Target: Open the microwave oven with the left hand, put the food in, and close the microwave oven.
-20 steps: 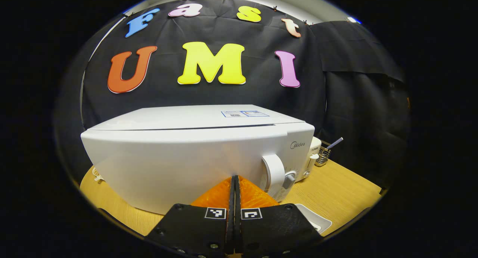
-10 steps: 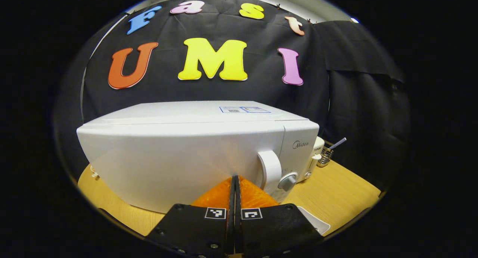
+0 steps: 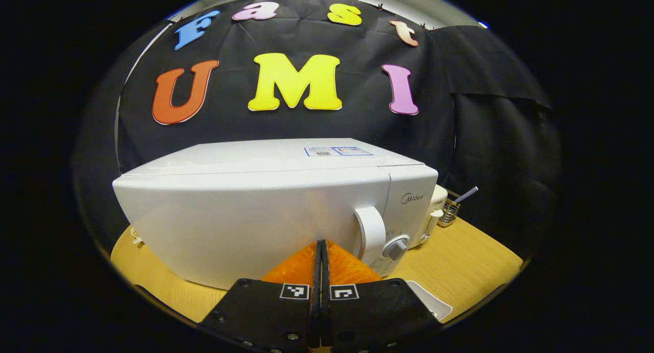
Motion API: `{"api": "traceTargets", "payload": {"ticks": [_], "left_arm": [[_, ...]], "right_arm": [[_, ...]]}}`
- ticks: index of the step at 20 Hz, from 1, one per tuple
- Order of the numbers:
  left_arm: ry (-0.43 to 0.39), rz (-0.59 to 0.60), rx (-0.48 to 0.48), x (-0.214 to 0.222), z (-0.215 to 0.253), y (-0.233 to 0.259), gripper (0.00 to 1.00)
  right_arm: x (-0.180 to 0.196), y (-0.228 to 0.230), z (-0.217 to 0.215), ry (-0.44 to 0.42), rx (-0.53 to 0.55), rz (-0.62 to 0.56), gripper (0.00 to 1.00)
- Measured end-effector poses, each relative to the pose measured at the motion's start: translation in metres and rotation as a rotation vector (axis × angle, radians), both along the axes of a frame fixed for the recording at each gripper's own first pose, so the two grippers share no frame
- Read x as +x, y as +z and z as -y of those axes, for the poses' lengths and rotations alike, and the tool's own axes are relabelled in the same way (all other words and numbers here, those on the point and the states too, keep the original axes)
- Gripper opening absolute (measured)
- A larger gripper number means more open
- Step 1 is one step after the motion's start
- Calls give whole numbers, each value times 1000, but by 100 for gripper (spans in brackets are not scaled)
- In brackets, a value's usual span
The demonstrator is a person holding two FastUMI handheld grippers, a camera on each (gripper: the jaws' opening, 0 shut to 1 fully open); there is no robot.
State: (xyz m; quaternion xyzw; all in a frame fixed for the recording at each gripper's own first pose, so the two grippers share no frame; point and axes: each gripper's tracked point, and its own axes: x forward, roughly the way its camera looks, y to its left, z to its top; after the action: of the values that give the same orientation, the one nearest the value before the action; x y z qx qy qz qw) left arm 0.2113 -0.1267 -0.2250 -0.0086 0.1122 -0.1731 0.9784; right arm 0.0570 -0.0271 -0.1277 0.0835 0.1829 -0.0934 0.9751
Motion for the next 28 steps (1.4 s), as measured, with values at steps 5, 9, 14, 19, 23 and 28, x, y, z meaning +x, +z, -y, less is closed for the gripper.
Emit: {"api": "traceTargets", "payload": {"ticks": [5,9,14,19,23,28], "left_arm": [[12,29,40,-41,-21,19,1],[17,71,66,-89,-43,43,1],[-58,101,22,-148,-58,76,74],[5,142,26,-189,-96,112,95],[79,155,-11,-219,-132,153,95],[182,174,-64,-248,-178,192,95]], "right_arm": [[-5,-5,-15,41,-2,5,100],[-10,-11,-33,79,-25,8,100],[-23,-11,-62,123,-34,24,100],[-44,9,-91,155,-51,91,100],[-59,21,-109,175,-76,141,100],[-76,42,-122,187,-86,204,100]]}}
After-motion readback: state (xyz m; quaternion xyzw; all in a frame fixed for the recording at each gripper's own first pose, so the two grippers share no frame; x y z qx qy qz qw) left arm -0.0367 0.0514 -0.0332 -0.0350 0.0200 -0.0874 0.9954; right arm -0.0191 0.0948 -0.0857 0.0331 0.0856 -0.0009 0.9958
